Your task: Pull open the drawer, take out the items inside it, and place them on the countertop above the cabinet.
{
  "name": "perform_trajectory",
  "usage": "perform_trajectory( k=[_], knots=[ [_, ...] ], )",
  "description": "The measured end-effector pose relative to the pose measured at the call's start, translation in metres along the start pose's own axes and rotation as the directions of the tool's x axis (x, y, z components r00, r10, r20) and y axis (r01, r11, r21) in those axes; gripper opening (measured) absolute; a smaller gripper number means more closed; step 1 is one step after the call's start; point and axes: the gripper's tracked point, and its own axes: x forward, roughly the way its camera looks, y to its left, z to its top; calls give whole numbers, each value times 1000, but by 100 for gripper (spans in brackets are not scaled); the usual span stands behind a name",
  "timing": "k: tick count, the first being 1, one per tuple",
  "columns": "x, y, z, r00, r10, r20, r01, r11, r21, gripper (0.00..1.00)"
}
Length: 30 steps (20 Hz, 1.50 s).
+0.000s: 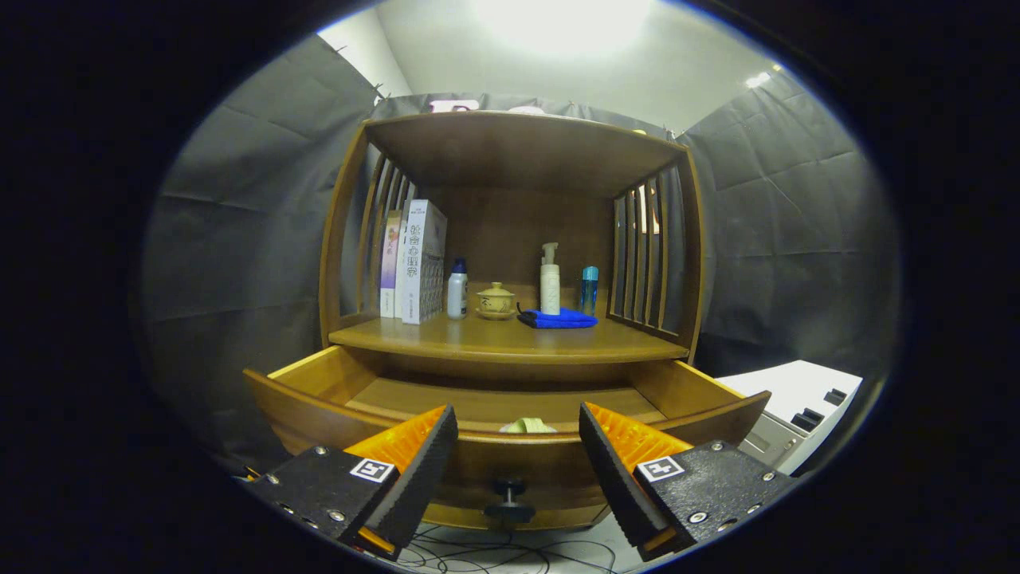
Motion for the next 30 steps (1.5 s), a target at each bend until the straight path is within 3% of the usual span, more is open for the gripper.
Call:
perform_trajectory(
  k=[6, 10, 15, 20, 27, 30],
  knots=[
    [44, -7, 12, 993, -50, -104, 52, 998, 22, 95],
    [72, -16, -6, 966, -91, -241, 97, 995, 16, 95],
    [94, -17, -39, 905, -103, -414, 108, 994, -11, 95],
    [103, -18, -57, 836, -67, -544, 121, 991, 65, 95],
    [107, -25, -89, 699, -69, -712, 127, 992, 29, 80],
    [110, -16, -98, 677, -32, -736, 97, 994, 46, 70]
  ],
)
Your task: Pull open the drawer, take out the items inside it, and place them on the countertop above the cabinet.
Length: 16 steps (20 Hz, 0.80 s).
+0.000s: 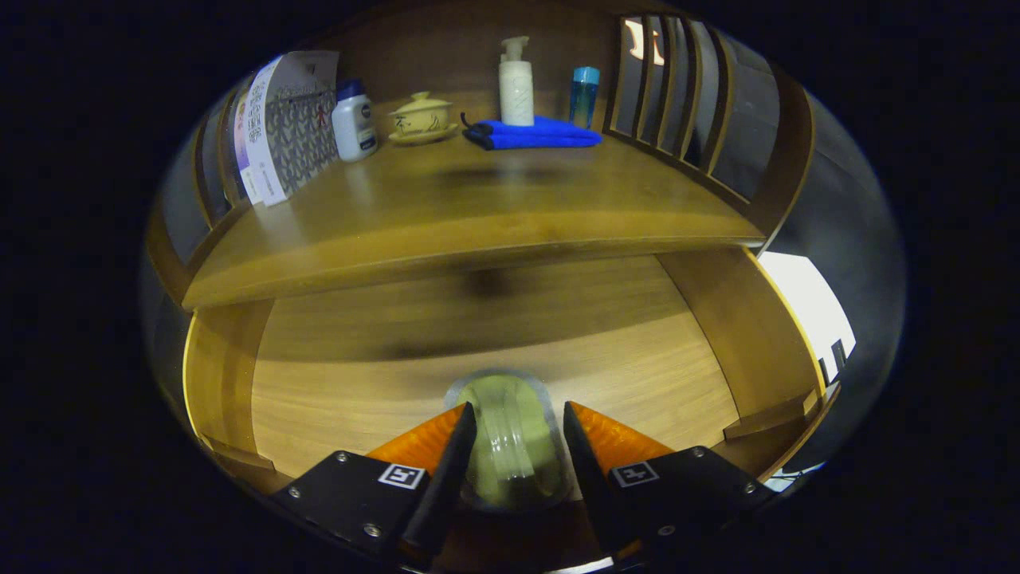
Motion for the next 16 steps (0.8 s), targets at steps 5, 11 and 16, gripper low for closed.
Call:
perform_trajectory(
  k=[5, 11, 16],
  knots=[
    [-3, 6, 0, 1000, 18, 0, -18, 1000, 10, 33],
    [-17, 12, 5, 998, 40, 58, -41, 999, 14, 23],
    [-36, 16, 15, 992, 55, 118, -56, 998, 7, 23]
  ],
)
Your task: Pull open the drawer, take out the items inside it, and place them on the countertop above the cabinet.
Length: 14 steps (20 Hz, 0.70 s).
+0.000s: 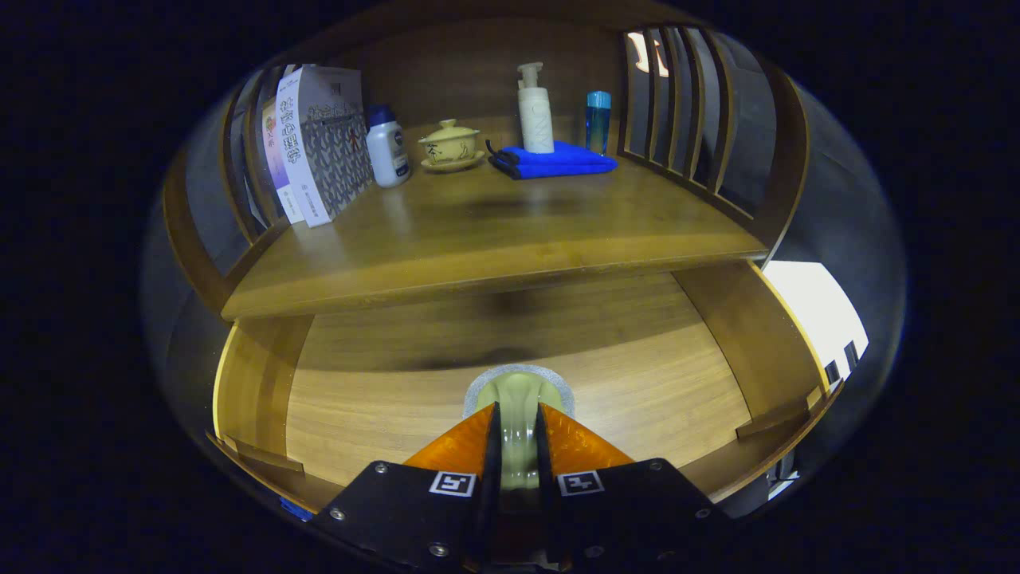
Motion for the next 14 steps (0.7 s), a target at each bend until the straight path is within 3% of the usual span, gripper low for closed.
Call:
perform_trajectory(
  k=[7, 14],
  knots=[
    [-34, -6, 31, 995, -23, 94, 22, 1000, 14, 23],
    [-47, 2, 72, 987, 3, 159, -4, 1000, 5, 23]
  ],
)
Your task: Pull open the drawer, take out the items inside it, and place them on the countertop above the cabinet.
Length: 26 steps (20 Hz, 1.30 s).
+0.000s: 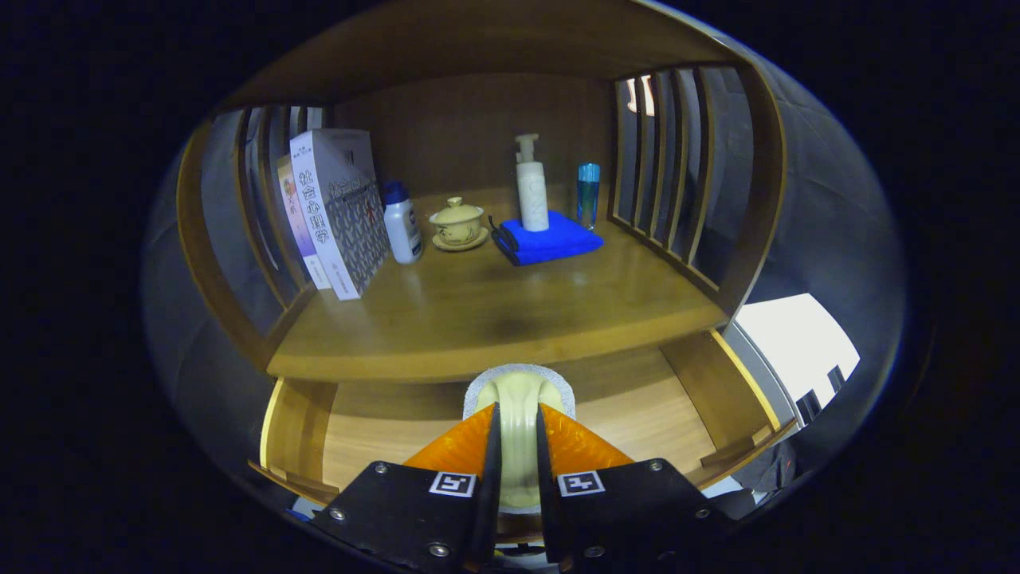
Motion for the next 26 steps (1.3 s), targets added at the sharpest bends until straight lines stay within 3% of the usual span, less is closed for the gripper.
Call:
perform_trajectory(
  k=[12, 21, 25, 26],
  knots=[
    [42, 25, 77, 997, 65, 46, -63, 997, -47, 23],
    [85, 26, 103, 993, 97, 65, -94, 995, -43, 24],
    [96, 25, 106, 991, 101, 87, -96, 994, -57, 28],
    [95, 25, 110, 990, 99, 103, -94, 994, -53, 40]
  ],
)
